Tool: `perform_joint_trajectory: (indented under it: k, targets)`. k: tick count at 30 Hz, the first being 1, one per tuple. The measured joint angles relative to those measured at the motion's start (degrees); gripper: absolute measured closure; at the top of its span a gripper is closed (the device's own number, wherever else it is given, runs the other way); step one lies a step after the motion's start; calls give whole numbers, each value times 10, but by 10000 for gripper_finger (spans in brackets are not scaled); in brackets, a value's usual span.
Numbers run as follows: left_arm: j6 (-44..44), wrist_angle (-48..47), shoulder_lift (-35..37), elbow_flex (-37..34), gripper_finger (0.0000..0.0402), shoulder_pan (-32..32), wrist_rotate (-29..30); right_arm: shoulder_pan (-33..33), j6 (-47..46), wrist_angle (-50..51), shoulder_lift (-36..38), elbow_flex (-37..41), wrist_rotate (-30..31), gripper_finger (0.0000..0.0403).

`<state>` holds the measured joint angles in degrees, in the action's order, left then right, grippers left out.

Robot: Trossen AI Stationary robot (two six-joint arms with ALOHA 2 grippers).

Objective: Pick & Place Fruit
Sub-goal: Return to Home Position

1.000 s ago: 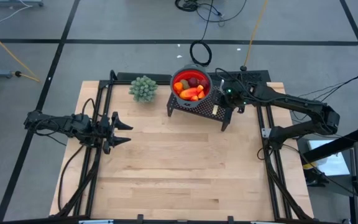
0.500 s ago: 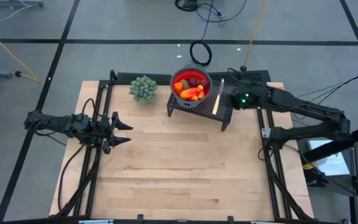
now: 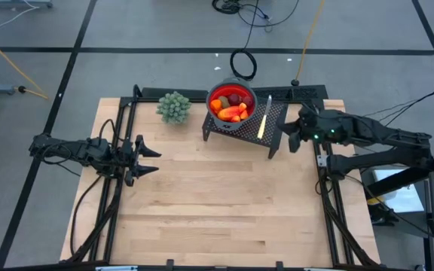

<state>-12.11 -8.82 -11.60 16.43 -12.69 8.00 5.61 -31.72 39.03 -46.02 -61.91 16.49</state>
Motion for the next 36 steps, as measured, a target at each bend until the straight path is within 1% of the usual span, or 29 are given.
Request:
perform_joint_trajectory:
  k: [2, 5, 14, 17, 20, 27, 36]
  targets:
    - [0, 0, 0, 0, 151, 0, 0, -15, 10, 2, 10, 4, 0, 401]
    - [0, 0, 0, 0, 151, 0, 0, -34, 11, -10, 32, 41, 0, 402]
    - [9, 0, 0, 0, 151, 0, 0, -55, -20, -98, 128, 225, -2, 402]
    - [14, 0, 0, 0, 151, 0, 0, -55, -21, -122, 173, 273, -2, 402]
    - [15, 0, 0, 0, 151, 0, 0, -55, -20, -123, 220, 309, -2, 402]
    - [19, 0, 0, 0, 151, 0, 0, -55, 1, -125, 325, 355, -2, 402]
    - [49, 0, 0, 0, 151, 0, -1, -55, 59, -119, 430, 363, -3, 403]
